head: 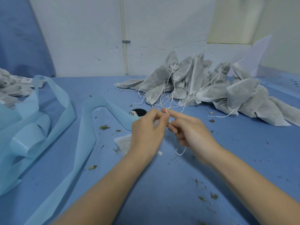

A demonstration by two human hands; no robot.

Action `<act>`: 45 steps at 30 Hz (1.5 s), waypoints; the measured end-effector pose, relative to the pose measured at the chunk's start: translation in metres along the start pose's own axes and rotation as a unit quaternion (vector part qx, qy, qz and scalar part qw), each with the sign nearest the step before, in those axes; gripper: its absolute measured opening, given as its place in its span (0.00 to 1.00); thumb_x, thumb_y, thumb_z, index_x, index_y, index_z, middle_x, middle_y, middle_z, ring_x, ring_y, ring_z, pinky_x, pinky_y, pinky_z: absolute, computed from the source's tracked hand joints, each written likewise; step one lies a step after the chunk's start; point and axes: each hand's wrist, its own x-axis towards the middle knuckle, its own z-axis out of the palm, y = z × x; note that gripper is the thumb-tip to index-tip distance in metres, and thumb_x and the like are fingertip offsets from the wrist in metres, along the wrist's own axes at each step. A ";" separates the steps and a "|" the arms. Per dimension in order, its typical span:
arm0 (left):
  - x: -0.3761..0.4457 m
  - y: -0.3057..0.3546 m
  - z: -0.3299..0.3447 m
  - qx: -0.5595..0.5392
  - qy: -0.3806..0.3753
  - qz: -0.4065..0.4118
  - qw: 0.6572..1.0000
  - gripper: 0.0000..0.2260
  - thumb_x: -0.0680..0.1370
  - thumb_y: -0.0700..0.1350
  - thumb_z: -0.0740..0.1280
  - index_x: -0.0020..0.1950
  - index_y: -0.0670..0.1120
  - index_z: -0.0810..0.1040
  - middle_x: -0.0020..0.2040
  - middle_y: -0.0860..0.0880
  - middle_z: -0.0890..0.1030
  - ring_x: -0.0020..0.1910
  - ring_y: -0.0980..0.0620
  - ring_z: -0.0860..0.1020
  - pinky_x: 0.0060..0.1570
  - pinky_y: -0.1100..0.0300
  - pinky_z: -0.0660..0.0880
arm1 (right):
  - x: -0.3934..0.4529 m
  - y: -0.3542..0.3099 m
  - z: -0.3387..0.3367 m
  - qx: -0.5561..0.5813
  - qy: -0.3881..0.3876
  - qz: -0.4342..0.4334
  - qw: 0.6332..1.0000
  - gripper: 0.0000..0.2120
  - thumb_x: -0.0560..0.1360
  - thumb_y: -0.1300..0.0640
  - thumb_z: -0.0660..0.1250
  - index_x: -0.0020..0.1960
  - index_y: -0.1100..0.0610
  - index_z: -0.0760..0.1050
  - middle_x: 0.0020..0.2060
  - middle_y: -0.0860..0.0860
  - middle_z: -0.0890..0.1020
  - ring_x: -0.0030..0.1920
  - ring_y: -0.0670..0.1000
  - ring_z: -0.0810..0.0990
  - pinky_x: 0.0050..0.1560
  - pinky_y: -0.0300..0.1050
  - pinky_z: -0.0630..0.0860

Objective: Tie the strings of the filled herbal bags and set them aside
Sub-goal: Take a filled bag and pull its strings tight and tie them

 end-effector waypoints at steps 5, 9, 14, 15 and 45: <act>-0.002 0.004 -0.002 -0.014 -0.010 -0.020 1.000 0.08 0.76 0.48 0.67 0.39 0.47 0.80 0.32 0.54 0.82 0.35 0.58 0.77 0.44 0.63 0.73 | 0.003 0.005 0.000 -0.058 0.007 -0.033 0.998 0.20 0.77 0.61 0.57 0.60 0.43 0.79 0.24 0.43 0.68 0.25 0.43 0.62 0.29 0.33 0.62; -0.002 0.006 -0.002 0.022 -0.007 -0.033 0.999 0.07 0.76 0.46 0.66 0.40 0.46 0.80 0.34 0.52 0.82 0.38 0.54 0.78 0.44 0.62 0.73 | 0.003 0.008 -0.002 -0.147 0.006 -0.067 0.987 0.19 0.78 0.60 0.58 0.61 0.42 0.77 0.25 0.41 0.72 0.27 0.43 0.66 0.30 0.31 0.65; -0.002 0.007 0.000 0.060 0.018 -0.040 0.997 0.07 0.77 0.44 0.63 0.45 0.44 0.79 0.40 0.51 0.82 0.42 0.51 0.78 0.42 0.63 0.68 | 0.003 0.010 0.002 -0.278 0.080 -0.164 0.943 0.10 0.77 0.59 0.62 0.54 0.50 0.79 0.29 0.51 0.78 0.30 0.40 0.72 0.36 0.28 0.67; -0.002 0.008 0.000 0.057 0.019 -0.042 0.997 0.06 0.77 0.44 0.63 0.45 0.44 0.79 0.39 0.51 0.82 0.42 0.51 0.78 0.41 0.63 0.68 | 0.003 0.011 0.003 -0.287 0.097 -0.173 0.937 0.07 0.77 0.59 0.63 0.52 0.51 0.78 0.28 0.49 0.76 0.32 0.39 0.72 0.37 0.28 0.67; -0.007 0.002 0.002 0.200 -0.013 0.118 0.973 0.09 0.79 0.45 0.62 0.48 0.45 0.81 0.43 0.47 0.80 0.44 0.47 0.76 0.45 0.61 0.66 | 0.012 0.010 -0.025 0.116 0.014 0.081 0.990 0.10 0.64 0.56 0.76 0.38 0.62 0.82 0.26 0.48 0.70 0.24 0.43 0.61 0.20 0.33 0.57</act>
